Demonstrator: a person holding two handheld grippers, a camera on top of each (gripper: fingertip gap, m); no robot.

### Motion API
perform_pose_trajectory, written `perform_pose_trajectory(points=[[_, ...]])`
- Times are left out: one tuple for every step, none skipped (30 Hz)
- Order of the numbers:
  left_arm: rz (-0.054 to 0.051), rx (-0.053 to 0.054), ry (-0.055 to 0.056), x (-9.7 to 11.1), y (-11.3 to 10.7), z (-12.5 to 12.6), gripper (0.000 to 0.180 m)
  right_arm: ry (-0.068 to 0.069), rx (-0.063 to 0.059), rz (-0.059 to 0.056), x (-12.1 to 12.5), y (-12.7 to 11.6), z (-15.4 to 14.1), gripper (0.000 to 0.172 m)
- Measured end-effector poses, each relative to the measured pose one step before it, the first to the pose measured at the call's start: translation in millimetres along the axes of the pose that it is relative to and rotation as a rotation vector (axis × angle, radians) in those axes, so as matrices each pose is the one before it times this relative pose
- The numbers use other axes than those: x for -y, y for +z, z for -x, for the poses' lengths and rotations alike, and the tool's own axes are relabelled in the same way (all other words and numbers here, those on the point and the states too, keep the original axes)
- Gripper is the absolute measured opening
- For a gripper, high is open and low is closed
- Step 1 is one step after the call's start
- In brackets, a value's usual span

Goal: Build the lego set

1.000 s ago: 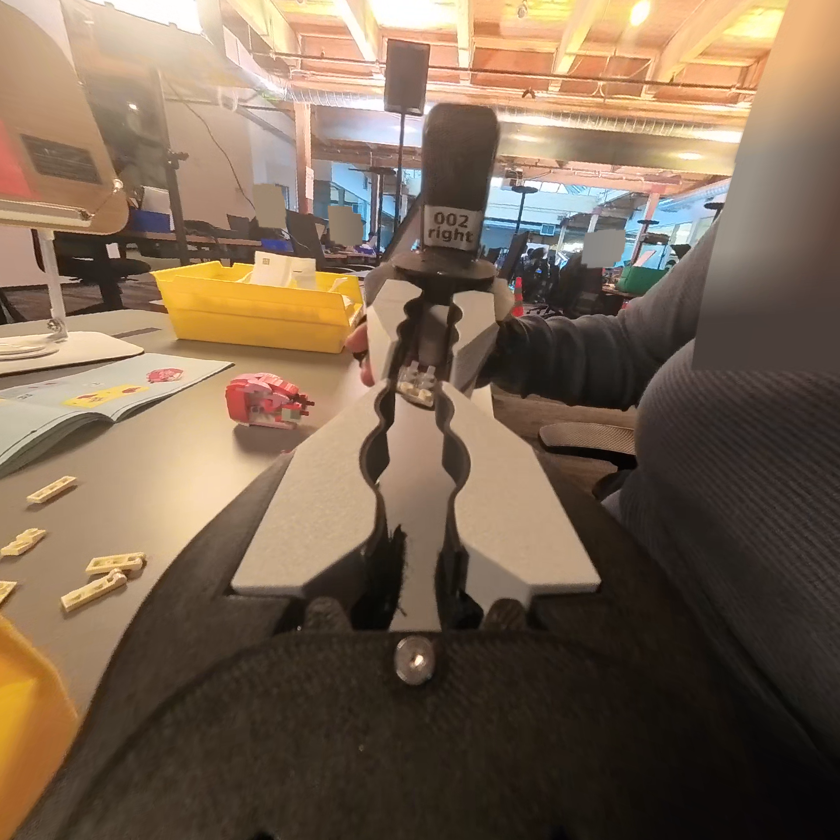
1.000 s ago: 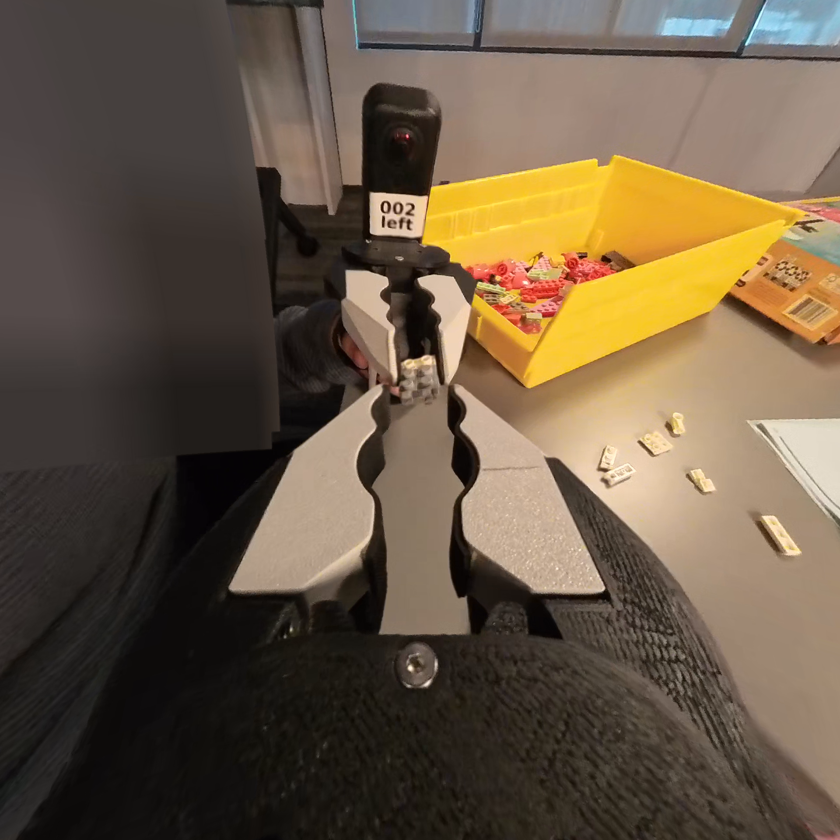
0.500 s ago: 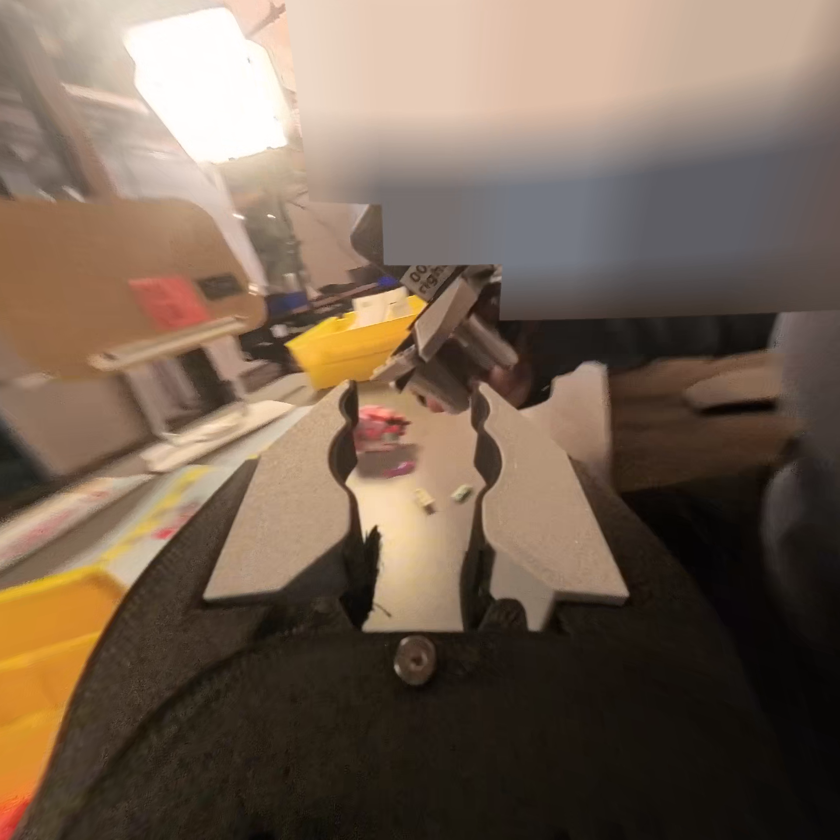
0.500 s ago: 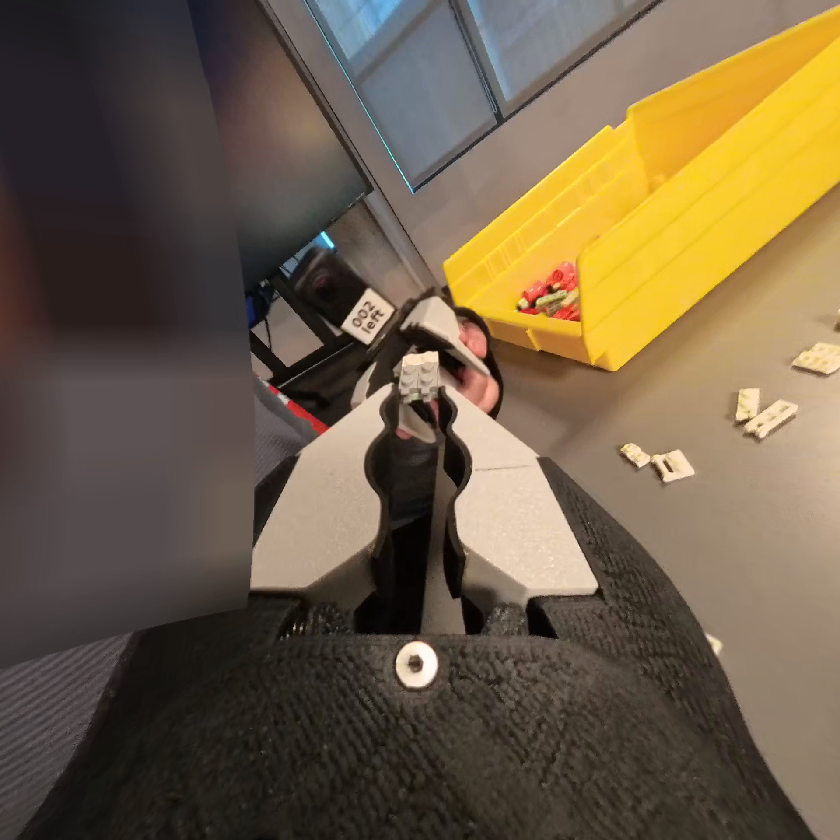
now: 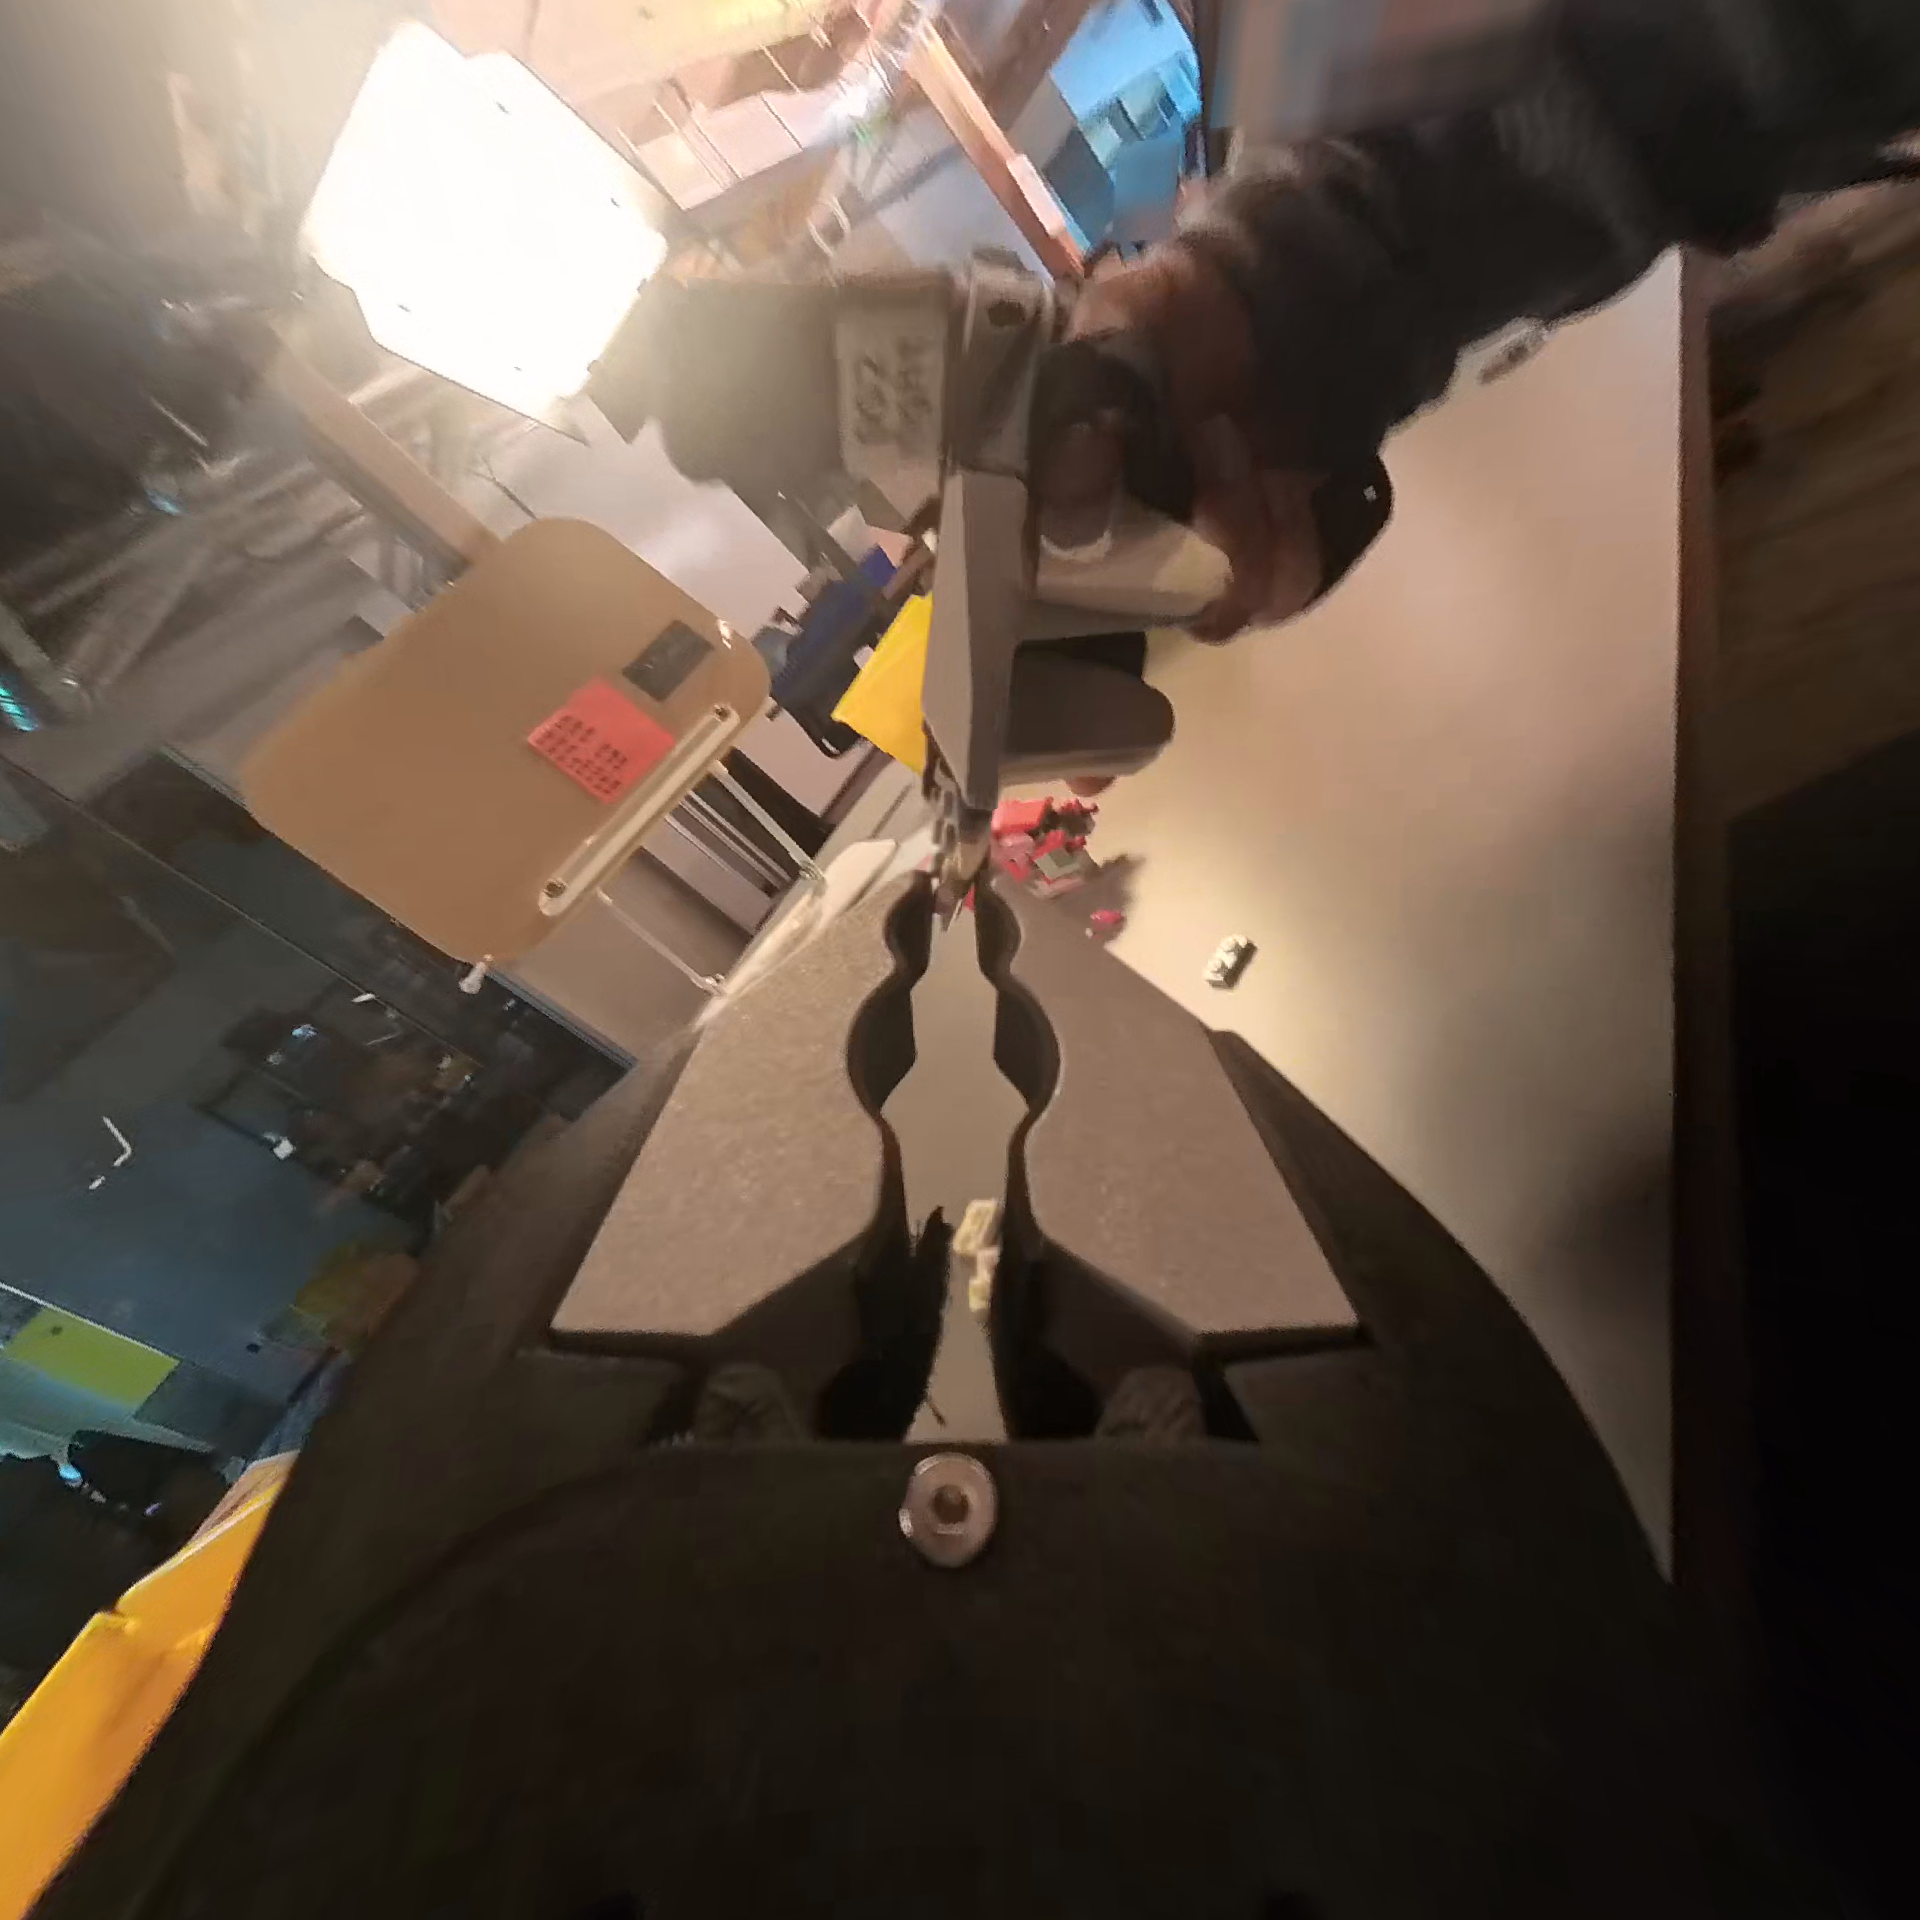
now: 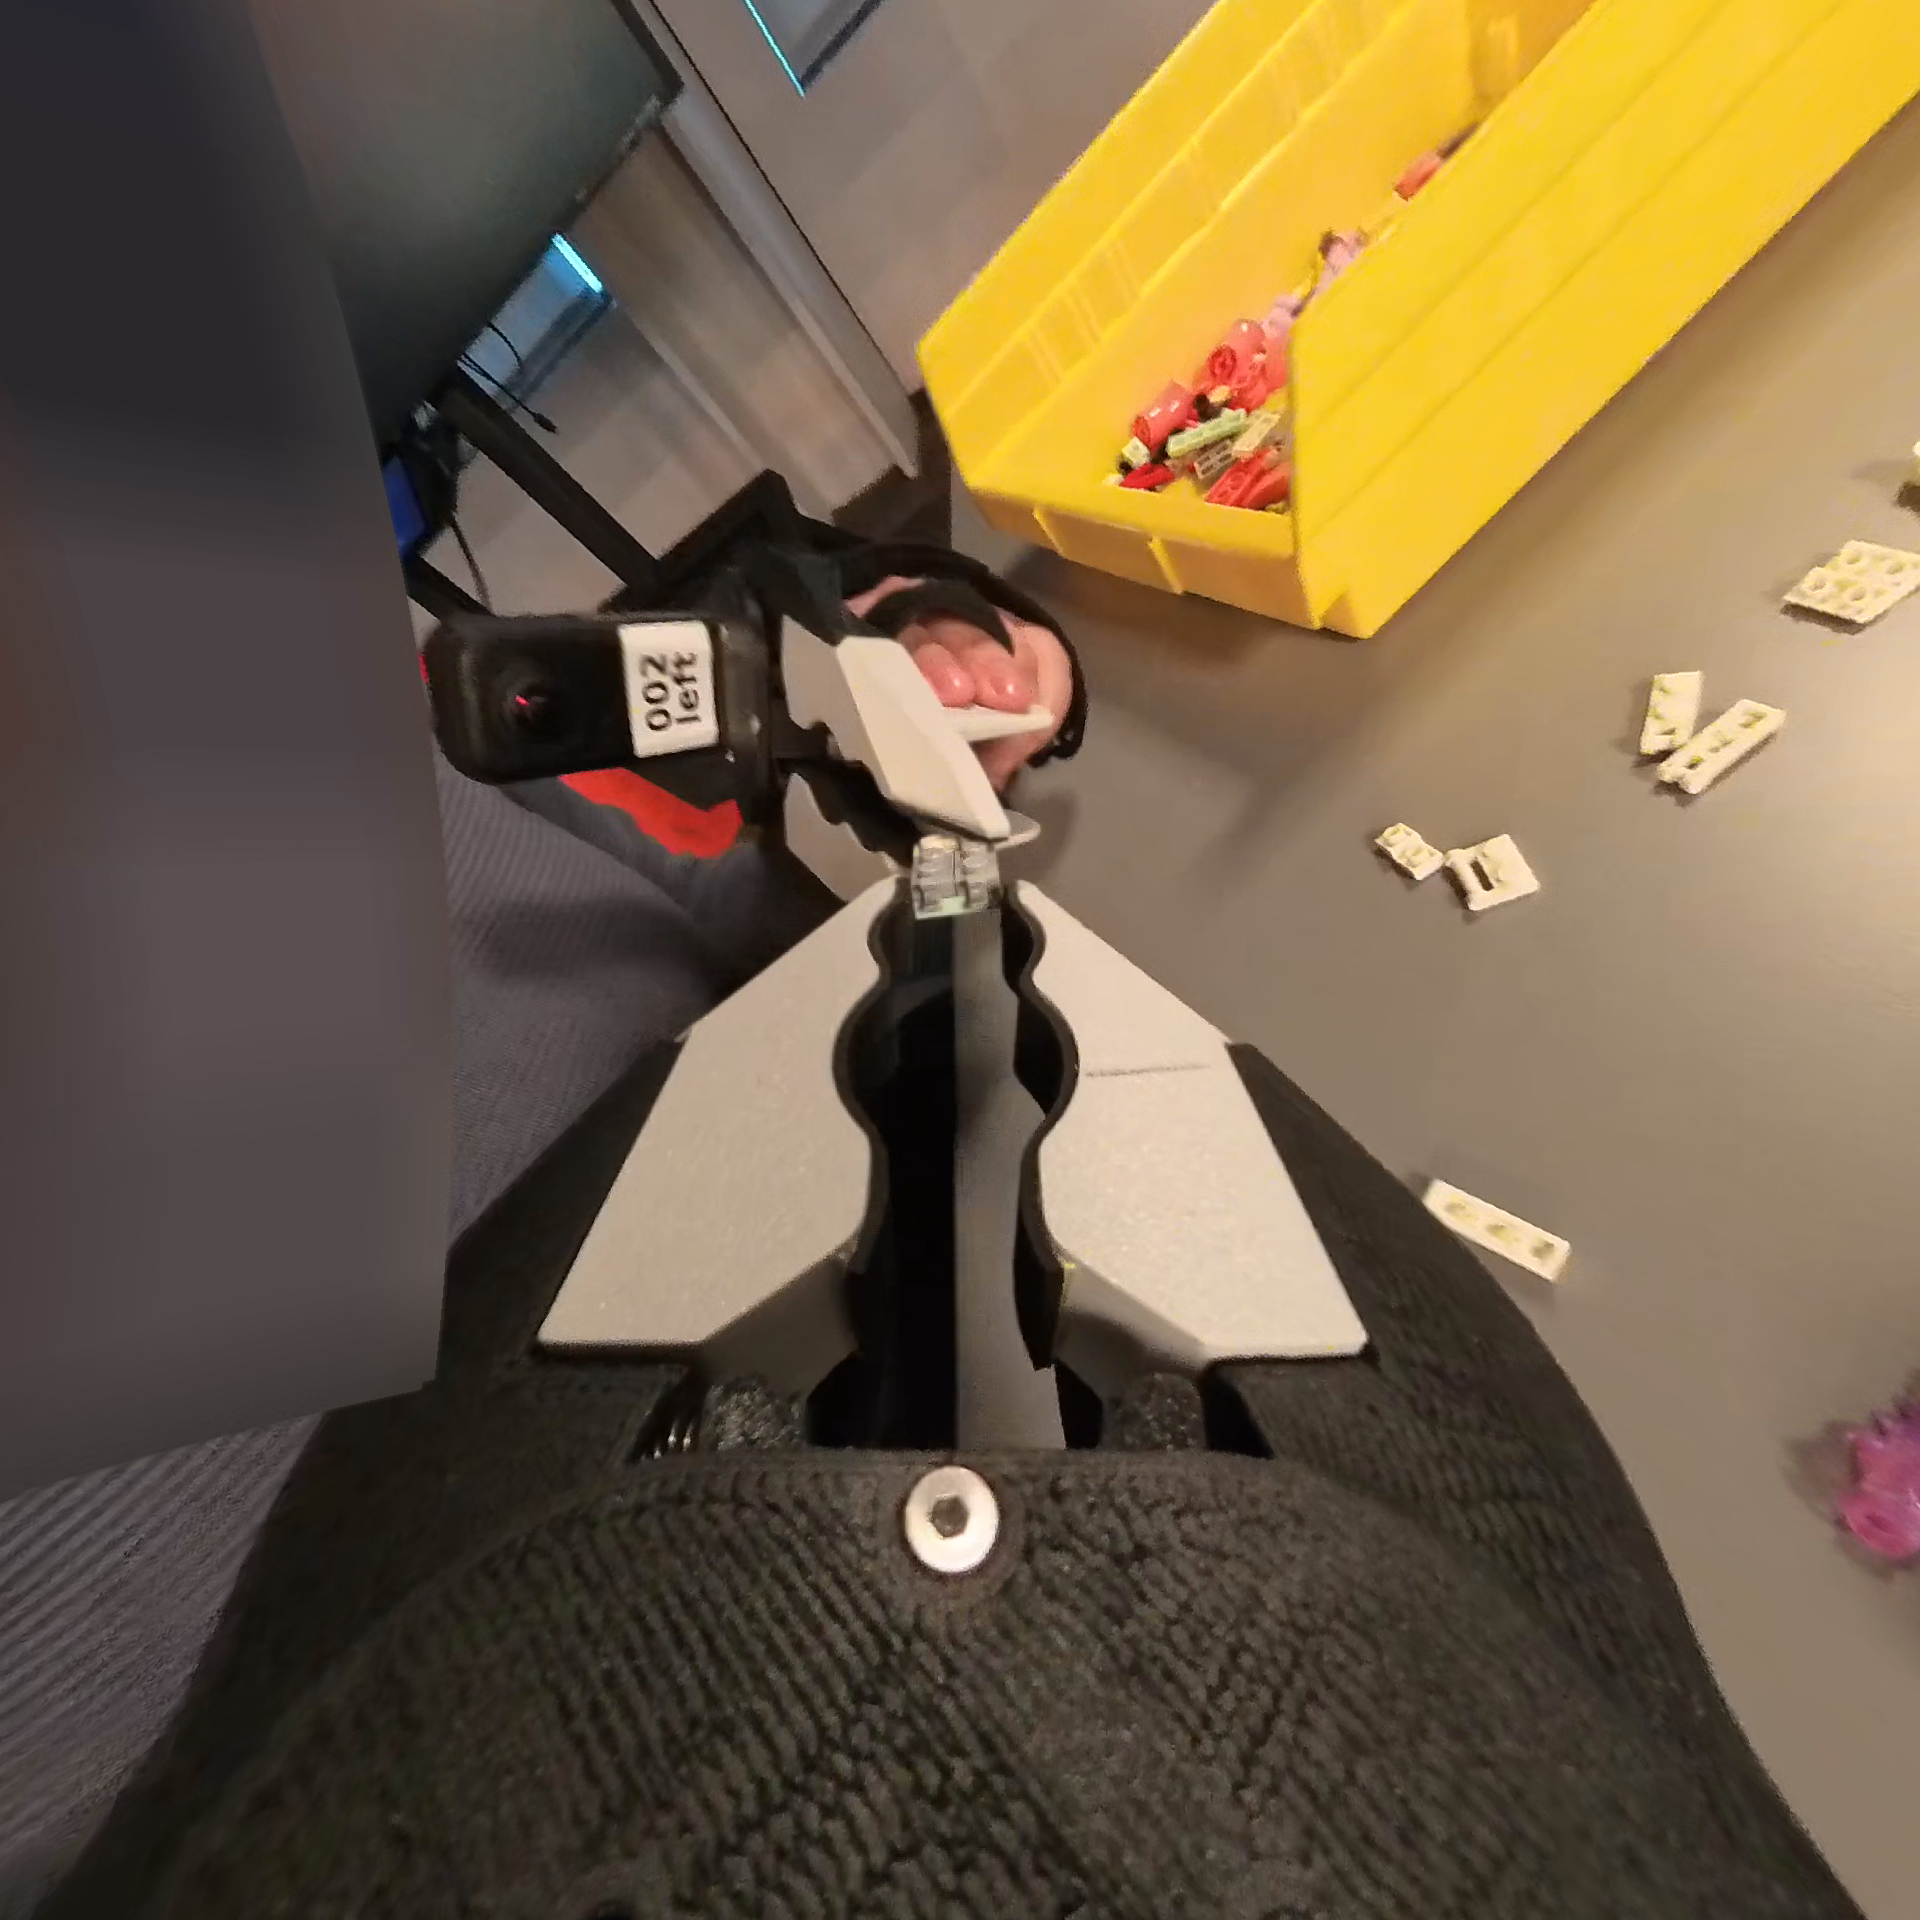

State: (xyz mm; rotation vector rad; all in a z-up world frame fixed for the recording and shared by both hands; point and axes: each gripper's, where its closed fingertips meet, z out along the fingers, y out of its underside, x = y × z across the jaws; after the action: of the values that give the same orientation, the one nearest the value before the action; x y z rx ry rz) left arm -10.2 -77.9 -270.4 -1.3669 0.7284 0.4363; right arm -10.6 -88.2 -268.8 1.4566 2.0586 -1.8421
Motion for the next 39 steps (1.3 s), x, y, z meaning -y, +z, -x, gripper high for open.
perform_pose_trajectory(points=[[0.0126,-0.0101,0.0015,-2.31,1.29,-1.58,0.006,-0.0322,-0.0318,0.0173,-1.99,-0.13,-2.93,0.016],[0.0143,-0.0093,0.0003,-2.32,1.32,-1.59,0.006,-0.0502,-0.0481,0.0054,0.00,-0.43,-4.41,0.019],[0.0127,-0.0056,-0.0008,-2.02,1.23,-1.02,0.006,-0.0786,-0.0607,0.0105,-0.13,-0.66,-4.98,0.031],[0.0184,-0.0003,0.0005,-3.06,1.20,-0.17,0.006,-0.1046,-0.0626,0.0167,-0.58,-0.62,-3.68,0.040],[0.0188,-0.0069,-0.0005,-3.37,1.31,-1.00,0.006,-0.1187,-0.0683,0.0274,-1.25,-0.40,-3.22,0.045],[0.0159,-0.0134,-0.0013,-2.67,1.17,-2.08,0.006,-0.1303,-0.0553,0.0438,-2.92,0.44,-0.26,0.046],[0.0099,-0.0105,0.0025,-1.48,1.12,-1.90,0.006,-0.1347,-0.0520,0.0571,-3.69,1.22,0.47,0.046],[0.0097,-0.0114,0.0060,-1.56,1.12,-2.18,0.006,-0.1325,-0.0492,0.0603,-3.48,1.63,0.73,0.045],[0.0136,-0.0133,0.0054,-1.98,1.27,-2.53,0.006,-0.1280,-0.0462,0.0658,-3.72,1.77,0.22,0.043],[0.0143,-0.0119,0.0053,-2.11,1.22,-2.25,0.006,-0.1211,-0.0392,0.0670,-3.98,1.81,0.15,0.040],[0.0126,-0.0121,0.0052,-1.89,1.14,-2.24,0.006,-0.1107,-0.0284,0.0612,-3.29,1.74,0.87,0.038],[0.0129,-0.0085,0.0029,-1.83,1.09,-1.66,0.006,-0.0932,-0.0237,0.0492,-2.06,1.66,0.53,0.035],[0.0117,-0.0074,0.0002,-1.79,0.98,-1.31,0.006,-0.0774,-0.0037,0.0399,-1.65,1.68,2.73,0.033],[0.0073,-0.0093,-0.0042,-1.02,0.64,-1.30,0.006,-0.0607,0.0086,0.0320,-1.27,1.72,3.74,0.031],[0.0017,-0.0058,-0.0069,-0.25,0.28,-0.46,0.006,-0.0444,0.0017,0.0252,-0.83,2.00,2.23,0.030],[-0.0014,-0.0051,-0.0073,0.05,-0.16,-0.27,0.006,-0.0377,0.0037,0.0199,-0.86,1.91,2.26,0.030],[-0.0025,-0.0029,-0.0090,0.06,-0.26,0.16,0.006,-0.0341,0.0026,0.0191,-1.11,1.99,2.08,0.029],[-0.0016,-0.0041,-0.0087,0.03,-0.24,0.11,0.006,-0.0305,-0.0056,0.0151,-0.67,1.74,0.75,0.028],[0.0032,-0.0055,-0.0064,-0.65,0.04,-0.33,0.006,-0.0273,-0.0132,0.0109,-0.17,1.42,-0.56,0.026],[0.0053,-0.0063,-0.0022,-0.87,0.26,-0.70,0.006,-0.0241,-0.0130,0.0123,-0.50,0.85,-0.92,0.023],[0.0022,-0.0104,-0.0061,-0.28,0.53,-1.39,0.006,-0.0214,-0.0228,0.0104,-0.52,0.50,-2.70,0.014],[-0.0027,-0.0081,-0.0248,0.20,0.71,-0.48,0.006,-0.0242,-0.0223,0.0064,-0.44,0.03,-2.58,0.008],[-0.0068,-0.0076,-0.0533,0.25,0.20,1.11,0.007,-0.0170,-0.0173,0.0077,-1.15,0.32,-1.87,0.008],[-0.0191,-0.0206,-0.0799,2.28,-0.69,1.30,0.013,-0.0070,-0.0184,0.0024,-0.73,0.03,-2.06,0.007],[-0.0330,-0.0150,-0.0905,4.82,-2.26,3.57,0.031,-0.0029,-0.0128,-0.0038,0.00,-0.22,-1.19,0.007],[-0.0448,-0.0180,-0.0903,5.65,-3.61,3.45,0.040,-0.0032,-0.0161,-0.0019,-0.05,-0.26,-1.53,0.007],[-0.0449,-0.0186,-0.0811,5.34,-4.08,3.28,0.043,-0.0086,-0.0248,-0.0021,0.18,-0.71,-2.68,0.007],[-0.0438,-0.0098,-0.0714,5.12,-3.99,3.93,0.044,-0.0068,-0.0246,-0.0032,0.63,-0.78,-2.84,0.007],[-0.0343,-0.0085,-0.0611,4.04,-3.22,3.39,0.044,-0.0019,-0.0268,-0.0022,0.68,-0.96,-3.64,0.007],[-0.0217,-0.0254,-0.0499,2.66,-2.11,0.01,0.043,-0.0055,-0.0273,-0.0028,0.77,-0.96,-3.86,0.007],[-0.0147,-0.0211,-0.0413,1.75,-1.10,-0.40,0.043,-0.0060,-0.0296,0.0005,0.23,-0.90,-4.32,0.007],[-0.0073,-0.0117,-0.0305,0.82,-0.25,0.19,0.042,-0.0031,-0.0166,0.0052,-0.52,-0.36,-2.68,0.007],[-0.0023,-0.0099,-0.0220,0.28,0.28,-0.42,0.040,0.0009,-0.0176,0.0084,-0.86,0.02,-2.89,0.007],[-0.0006,-0.0118,-0.0170,0.01,0.76,-1.15,0.037,-0.0017,-0.0170,0.0007,-0.10,-0.03,-2.64,0.007],[-0.0019,-0.0078,-0.0154,0.21,1.02,-0.83,0.035,0.0016,-0.0072,0.0029,-0.30,0.18,-1.22,0.007],[-0.0048,-0.0040,-0.0153,0.63,0.94,-0.18,0.031,-0.0014,-0.0076,0.0010,-0.02,0.19,-1.07,0.007],[-0.0078,-0.0021,-0.0179,0.89,0.78,0.39,0.027,-0.0045,-0.0091,0.0011,-0.02,0.13,-1.14,0.007],[-0.0068,0.0015,-0.0211,0.70,0.65,1.22,0.025,-0.0016,-0.0043,0.0033,-0.43,0.26,-0.62,0.007],[-0.0034,0.0071,-0.0248,0.32,0.46,2.33,0.024,0.0025,-0.0075,0.0004,-0.25,0.21,-1.07,0.007]])
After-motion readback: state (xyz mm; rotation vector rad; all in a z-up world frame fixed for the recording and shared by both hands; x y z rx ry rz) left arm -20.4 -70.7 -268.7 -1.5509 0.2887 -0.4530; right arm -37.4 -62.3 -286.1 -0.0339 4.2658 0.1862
